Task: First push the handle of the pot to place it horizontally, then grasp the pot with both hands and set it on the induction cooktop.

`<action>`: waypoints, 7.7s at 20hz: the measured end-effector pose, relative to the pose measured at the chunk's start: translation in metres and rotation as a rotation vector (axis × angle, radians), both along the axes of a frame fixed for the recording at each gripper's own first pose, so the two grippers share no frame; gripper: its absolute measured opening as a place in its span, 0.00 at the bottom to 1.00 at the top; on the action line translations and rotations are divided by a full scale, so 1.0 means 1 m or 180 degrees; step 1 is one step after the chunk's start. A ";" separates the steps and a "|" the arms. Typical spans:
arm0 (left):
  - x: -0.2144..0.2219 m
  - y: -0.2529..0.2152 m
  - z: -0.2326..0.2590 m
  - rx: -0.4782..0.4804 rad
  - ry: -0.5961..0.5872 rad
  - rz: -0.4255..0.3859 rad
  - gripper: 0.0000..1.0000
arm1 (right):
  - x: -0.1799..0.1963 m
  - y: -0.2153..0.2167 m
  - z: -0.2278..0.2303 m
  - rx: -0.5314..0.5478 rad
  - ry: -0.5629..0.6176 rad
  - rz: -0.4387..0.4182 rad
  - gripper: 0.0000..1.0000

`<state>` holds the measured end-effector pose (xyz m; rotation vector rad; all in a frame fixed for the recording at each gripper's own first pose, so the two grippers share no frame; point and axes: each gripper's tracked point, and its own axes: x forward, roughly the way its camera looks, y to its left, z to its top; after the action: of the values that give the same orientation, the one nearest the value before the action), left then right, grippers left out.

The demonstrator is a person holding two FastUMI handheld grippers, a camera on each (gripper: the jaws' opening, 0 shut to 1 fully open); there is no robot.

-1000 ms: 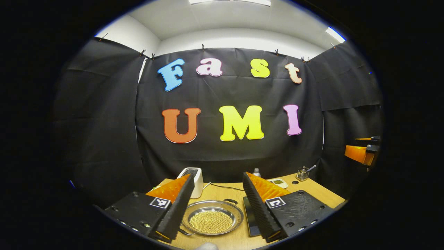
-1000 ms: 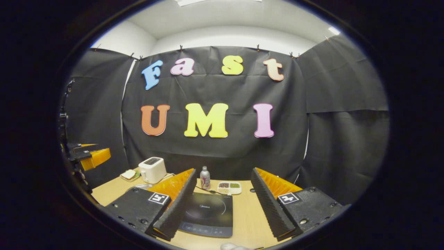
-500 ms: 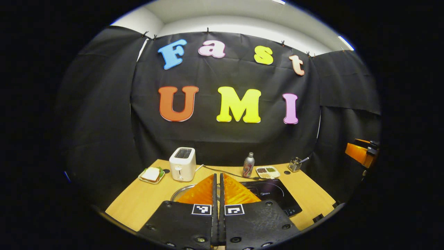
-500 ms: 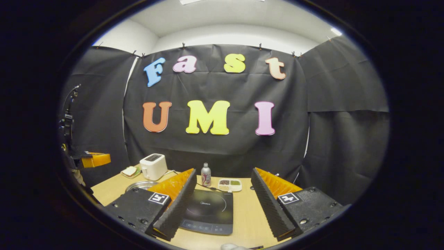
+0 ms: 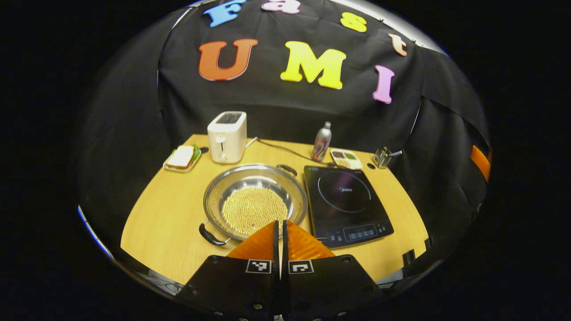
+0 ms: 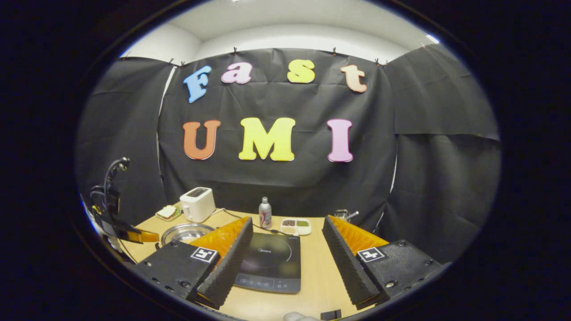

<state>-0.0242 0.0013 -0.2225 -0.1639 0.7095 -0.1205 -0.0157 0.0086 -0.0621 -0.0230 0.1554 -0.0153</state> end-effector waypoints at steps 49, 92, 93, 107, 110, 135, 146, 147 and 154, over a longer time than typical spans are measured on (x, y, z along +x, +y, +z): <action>0.043 0.122 -0.160 0.0535 0.1420 -0.0020 0.00 | 0.036 -0.016 -0.070 0.0206 0.0644 -0.0263 0.96; 0.130 0.199 -0.158 0.0444 0.1232 0.0281 0.00 | 0.026 0.015 -0.078 0.0054 0.0799 -0.0082 0.96; 0.130 0.199 -0.158 0.0442 0.1219 0.0286 0.00 | 0.026 0.015 -0.077 0.0048 0.0792 -0.0092 0.97; 0.115 0.235 -0.098 0.0541 0.0492 0.0572 0.61 | 0.069 0.070 -0.104 0.0191 0.1027 0.0343 0.99; 0.123 0.229 -0.093 0.0568 0.0402 0.0469 0.85 | 0.092 0.101 -0.118 0.0278 0.1134 0.0570 0.99; 0.189 0.197 -0.156 0.0823 0.1022 -0.0108 0.97 | 0.210 0.234 -0.302 0.0324 0.2803 0.0646 0.96; 0.188 0.199 -0.178 0.0805 0.1372 -0.0247 0.79 | 0.224 0.232 -0.306 0.0085 0.3192 0.0186 0.84; 0.189 0.199 -0.178 0.0776 0.1395 -0.0253 0.79 | 0.225 0.233 -0.306 0.0076 0.3221 0.0138 0.79; 0.177 0.196 -0.183 0.0489 0.1721 -0.0131 0.74 | 0.232 0.235 -0.304 0.0046 0.3313 0.0099 0.62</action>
<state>0.1529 0.1978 -0.4053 -0.0319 1.2573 -0.0596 0.2166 0.2441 -0.3659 -0.0172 1.1957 0.0305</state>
